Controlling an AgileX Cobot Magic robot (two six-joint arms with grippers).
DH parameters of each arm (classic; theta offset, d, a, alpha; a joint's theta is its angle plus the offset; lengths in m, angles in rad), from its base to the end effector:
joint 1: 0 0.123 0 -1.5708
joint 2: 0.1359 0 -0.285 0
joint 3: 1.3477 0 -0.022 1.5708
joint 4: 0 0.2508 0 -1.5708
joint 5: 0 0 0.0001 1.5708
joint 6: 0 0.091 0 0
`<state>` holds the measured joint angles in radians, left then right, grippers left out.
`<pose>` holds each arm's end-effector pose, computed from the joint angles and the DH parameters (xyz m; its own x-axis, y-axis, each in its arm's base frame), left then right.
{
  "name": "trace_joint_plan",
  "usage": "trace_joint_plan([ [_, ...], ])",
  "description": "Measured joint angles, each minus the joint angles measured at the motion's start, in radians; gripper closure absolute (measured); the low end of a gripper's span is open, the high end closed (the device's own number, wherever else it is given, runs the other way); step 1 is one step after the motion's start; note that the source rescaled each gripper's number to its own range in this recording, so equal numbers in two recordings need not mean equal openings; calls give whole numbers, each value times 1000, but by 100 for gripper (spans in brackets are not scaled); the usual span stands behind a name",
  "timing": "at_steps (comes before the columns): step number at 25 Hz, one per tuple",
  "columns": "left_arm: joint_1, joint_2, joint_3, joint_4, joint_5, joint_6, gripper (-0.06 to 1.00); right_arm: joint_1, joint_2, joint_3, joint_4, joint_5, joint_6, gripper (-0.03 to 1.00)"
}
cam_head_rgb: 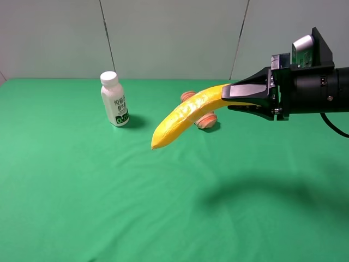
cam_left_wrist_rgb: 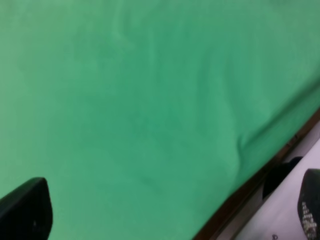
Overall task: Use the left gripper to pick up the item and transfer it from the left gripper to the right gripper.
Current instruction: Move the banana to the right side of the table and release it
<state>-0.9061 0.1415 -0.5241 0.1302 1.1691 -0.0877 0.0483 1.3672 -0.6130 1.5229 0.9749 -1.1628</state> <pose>0.0140 -0.0002 0.2762 -0.4218 0.4794 -0.7695 0.7100 0.7026 0.0485 0.2253 0.0863 0.2351 -0.8395 0.1381 -0.5256 -0.3923 0.5153 0.7620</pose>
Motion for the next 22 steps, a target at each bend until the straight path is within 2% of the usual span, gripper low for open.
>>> trace_joint_plan([
  [5, 0, -39, 12, -42, -36, 8, -3, 0, 0, 0, 0, -6, 8, 97],
  [10, 0, -43, 41, -50, -90, 1, -3, 0, 0, 0, -1, -11, 14, 97],
  [22, 0, -43, 42, -51, -104, -1, -3, 0, 0, 0, -48, -20, 15, 97],
])
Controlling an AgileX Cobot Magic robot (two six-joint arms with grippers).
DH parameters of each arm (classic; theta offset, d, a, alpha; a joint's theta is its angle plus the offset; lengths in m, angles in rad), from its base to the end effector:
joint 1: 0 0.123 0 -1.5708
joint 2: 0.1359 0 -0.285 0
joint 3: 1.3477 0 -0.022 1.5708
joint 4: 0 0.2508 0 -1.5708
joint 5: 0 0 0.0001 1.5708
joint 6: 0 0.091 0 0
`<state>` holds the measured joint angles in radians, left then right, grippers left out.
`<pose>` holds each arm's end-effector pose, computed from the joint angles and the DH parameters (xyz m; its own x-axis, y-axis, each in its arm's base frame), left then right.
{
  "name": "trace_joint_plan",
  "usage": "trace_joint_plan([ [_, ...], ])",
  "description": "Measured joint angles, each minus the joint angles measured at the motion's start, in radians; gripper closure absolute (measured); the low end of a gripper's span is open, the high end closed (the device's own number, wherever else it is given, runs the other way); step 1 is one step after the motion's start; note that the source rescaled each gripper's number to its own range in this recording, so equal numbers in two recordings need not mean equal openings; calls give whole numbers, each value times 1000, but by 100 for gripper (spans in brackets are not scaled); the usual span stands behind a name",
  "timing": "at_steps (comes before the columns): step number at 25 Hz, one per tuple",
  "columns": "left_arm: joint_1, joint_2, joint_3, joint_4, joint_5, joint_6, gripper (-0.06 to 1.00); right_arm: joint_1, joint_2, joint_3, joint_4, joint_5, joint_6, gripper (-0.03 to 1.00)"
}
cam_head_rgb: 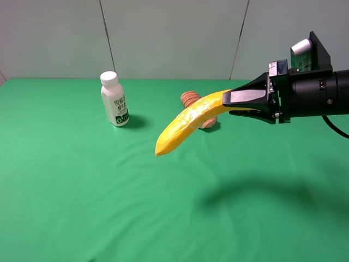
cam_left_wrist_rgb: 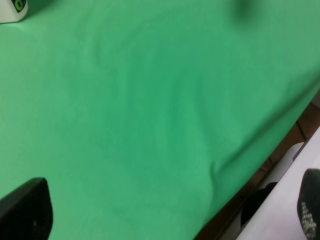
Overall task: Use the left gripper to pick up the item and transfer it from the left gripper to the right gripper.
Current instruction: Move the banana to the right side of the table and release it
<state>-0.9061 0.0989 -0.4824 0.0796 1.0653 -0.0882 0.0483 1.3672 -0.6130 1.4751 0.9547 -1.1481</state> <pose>0.0121 -0.0052 0.2718 -0.3816 0.4067 -0.8300 0.7316 0.6817 -0.0023 0.2244 0.0849 0.2314 -0.8449 0.1082 -0.5239 -0.3901 0.5456 0.7417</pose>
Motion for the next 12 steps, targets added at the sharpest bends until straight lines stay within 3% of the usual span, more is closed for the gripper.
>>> trace_joint_plan([
  [5, 61, 0, 0, 0, 0, 0, -3, 0, 0, 0, -4, -6, 14, 97],
  [12, 356, 0, 0, 0, -3, 0, -3, 0, 0, 0, -5, -54, 27, 97],
])
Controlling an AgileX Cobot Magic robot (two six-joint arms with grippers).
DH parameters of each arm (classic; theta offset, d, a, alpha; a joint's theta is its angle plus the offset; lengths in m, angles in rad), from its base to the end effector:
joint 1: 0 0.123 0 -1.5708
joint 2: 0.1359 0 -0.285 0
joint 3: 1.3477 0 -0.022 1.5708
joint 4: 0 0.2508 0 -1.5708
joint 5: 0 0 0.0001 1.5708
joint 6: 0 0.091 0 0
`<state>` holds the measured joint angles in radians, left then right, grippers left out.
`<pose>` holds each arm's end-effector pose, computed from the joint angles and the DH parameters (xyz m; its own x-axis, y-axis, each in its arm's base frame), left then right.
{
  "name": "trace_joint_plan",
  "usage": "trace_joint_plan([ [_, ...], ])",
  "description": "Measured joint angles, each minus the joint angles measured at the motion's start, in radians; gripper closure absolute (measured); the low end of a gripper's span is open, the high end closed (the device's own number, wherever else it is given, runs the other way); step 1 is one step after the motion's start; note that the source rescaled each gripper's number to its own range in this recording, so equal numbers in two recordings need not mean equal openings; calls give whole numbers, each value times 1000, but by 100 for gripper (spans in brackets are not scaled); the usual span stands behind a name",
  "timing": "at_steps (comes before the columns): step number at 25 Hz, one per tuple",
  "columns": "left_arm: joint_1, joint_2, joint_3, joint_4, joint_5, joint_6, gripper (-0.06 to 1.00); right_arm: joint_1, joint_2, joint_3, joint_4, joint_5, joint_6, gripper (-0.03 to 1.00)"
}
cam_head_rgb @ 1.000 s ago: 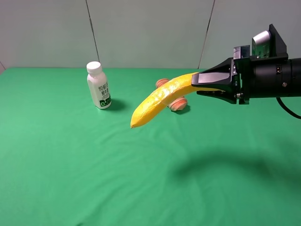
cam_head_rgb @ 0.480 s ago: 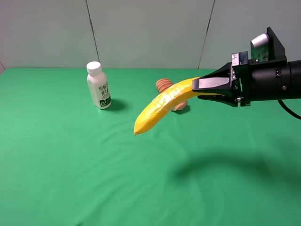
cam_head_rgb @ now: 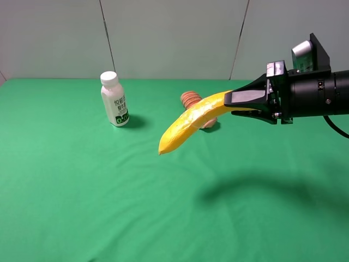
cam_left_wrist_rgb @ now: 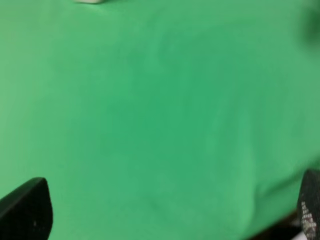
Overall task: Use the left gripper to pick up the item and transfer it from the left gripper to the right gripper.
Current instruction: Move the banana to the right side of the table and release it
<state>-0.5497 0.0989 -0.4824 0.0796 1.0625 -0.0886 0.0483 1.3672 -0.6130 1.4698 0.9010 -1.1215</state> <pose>0.0133 -0.0007 0.2720 -0.4976 0.2467 -0.8316 0.4478 0.8942 -0.0027 0.2276 0.0821 0.2289 -0.8463 0.1367 -0.5148 -0.3510 0.5839 0.7320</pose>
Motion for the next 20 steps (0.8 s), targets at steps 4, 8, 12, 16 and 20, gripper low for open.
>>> trace_joint_plan([
  [4, 177, 0, 0, 0, 0, 0, -3, 0, 0, 0, -22, -62, 20, 97],
  [8, 321, 0, 0, 0, 0, 0, -3, 0, 0, 0, -65, -128, 68, 97],
  [12, 429, 0, 0, 0, 0, 0, -3, 0, 0, -1, -125, -172, 167, 97],
  [16, 501, 0, 0, 0, 0, 0, -3, 0, 1, -43, -245, -194, 286, 97],
  [20, 544, 0, 0, 0, 0, -1, -3, 0, 2, -119, -416, -181, 436, 97],
])
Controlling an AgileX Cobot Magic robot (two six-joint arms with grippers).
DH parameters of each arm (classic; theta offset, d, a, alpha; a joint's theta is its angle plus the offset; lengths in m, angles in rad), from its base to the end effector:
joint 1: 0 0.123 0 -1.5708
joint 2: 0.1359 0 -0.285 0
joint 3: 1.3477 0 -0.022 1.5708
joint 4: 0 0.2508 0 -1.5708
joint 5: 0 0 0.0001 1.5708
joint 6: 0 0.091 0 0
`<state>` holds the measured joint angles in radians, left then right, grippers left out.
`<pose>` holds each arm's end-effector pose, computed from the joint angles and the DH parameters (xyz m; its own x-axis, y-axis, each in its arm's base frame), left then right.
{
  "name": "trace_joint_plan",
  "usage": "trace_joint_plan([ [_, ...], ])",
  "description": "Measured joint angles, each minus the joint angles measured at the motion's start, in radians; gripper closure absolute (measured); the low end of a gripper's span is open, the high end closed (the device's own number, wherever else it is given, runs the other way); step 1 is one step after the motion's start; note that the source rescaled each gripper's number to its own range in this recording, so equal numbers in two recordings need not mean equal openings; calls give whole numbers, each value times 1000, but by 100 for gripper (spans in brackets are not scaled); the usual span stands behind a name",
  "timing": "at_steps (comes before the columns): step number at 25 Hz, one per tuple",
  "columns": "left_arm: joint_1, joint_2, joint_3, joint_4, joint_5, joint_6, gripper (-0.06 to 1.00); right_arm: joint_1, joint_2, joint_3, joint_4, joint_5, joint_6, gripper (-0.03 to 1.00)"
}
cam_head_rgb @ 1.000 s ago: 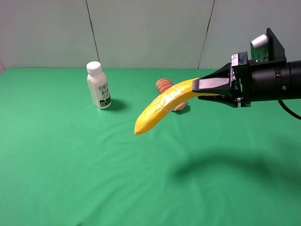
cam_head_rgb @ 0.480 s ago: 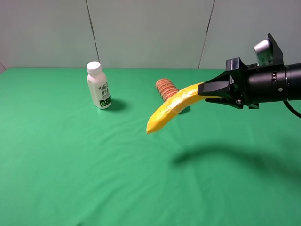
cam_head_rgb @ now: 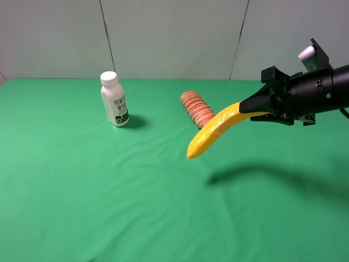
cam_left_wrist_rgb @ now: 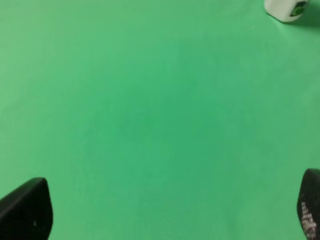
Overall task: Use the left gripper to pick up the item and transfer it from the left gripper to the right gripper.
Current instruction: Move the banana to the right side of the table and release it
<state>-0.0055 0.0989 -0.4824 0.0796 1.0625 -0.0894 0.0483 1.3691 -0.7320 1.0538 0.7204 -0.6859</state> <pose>0.0118 0.0063 0.2720 -0.5534 -0.0474 -0.8316 -0.0803 0.9968 -0.0034 0.2465 0.0642 0.2340 -0.8815 0.1501 -0.4477 -0.1659 0.7892 0.5913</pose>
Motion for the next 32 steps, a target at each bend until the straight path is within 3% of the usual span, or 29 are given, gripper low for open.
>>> trace_joint_plan([
  [7, 13, 0, 0, 1, 0, 0, -3, 0, 1, -93, -230, 77, 139, 97],
  [12, 13, 0, 0, 2, 0, 0, -3, 0, 58, -136, -332, 106, 189, 97],
  [24, 15, 0, 0, 2, 0, 0, -3, -9, 315, -294, -350, 154, 165, 97],
  [32, 15, 0, 0, 3, 0, 0, -3, -123, 460, -415, -335, 260, 164, 97],
])
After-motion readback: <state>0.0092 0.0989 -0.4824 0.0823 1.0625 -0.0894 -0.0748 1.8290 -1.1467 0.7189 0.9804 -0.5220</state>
